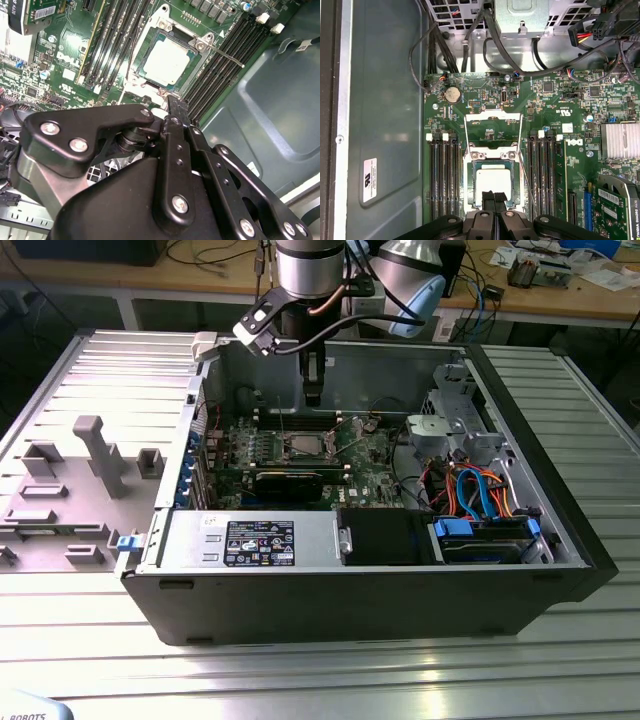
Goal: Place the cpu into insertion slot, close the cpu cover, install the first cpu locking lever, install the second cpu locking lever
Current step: 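Close the cpu cover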
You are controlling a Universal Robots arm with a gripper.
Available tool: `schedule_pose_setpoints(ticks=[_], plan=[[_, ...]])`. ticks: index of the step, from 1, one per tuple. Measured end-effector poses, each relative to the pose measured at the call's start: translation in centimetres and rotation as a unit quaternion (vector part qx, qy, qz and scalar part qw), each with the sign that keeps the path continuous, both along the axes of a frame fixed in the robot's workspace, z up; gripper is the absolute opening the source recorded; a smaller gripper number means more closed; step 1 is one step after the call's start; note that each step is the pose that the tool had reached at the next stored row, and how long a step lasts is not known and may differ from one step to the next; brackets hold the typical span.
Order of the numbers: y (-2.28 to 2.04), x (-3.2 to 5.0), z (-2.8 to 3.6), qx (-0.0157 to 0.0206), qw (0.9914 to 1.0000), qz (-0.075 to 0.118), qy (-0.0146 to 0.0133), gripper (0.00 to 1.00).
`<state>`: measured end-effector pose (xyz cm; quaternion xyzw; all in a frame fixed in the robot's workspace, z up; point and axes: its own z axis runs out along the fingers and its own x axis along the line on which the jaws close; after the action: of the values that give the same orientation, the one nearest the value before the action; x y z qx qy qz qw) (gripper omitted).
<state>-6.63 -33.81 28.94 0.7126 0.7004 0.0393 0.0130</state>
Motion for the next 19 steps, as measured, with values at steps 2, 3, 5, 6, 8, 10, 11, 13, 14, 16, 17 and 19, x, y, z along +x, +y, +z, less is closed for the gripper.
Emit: schedule_pose_setpoints(ticks=[2, 3, 5, 6, 8, 10, 11, 13, 14, 16, 17, 19], plan=[[0.0, 0.0, 0.06, 0.0, 1.0, 0.0, 0.0, 0.11], [0.0, 0.0, 0.19, 0.0, 1.0, 0.0, 0.0, 0.11], [0.0, 0.0, 0.47, 0.0, 1.0, 0.0, 0.0, 0.11], [0.0, 0.0, 0.63, 0.0, 1.0, 0.0, 0.0, 0.11], [0.0, 0.0, 0.95, 0.0, 1.0, 0.0, 0.0, 0.11], [0.0, 0.0, 1.29, 0.0, 1.0, 0.0, 0.0, 0.11], [0.0, 0.0, 1.5, 0.0, 1.0, 0.0, 0.0, 0.11], [0.0, 0.0, 1.77, 0.0, 1.0, 0.0, 0.0, 0.11], [0.0, 0.0, 1.87, 0.0, 1.0, 0.0, 0.0, 0.11], [0.0, 0.0, 2.09, 0.0, 1.0, 0.0, 0.0, 0.11], [0.0, 0.0, 2.18, 0.0, 1.0, 0.0, 0.0, 0.11], [0.0, 0.0, 2.41, 0.0, 1.0, 0.0, 0.0, 0.11]])
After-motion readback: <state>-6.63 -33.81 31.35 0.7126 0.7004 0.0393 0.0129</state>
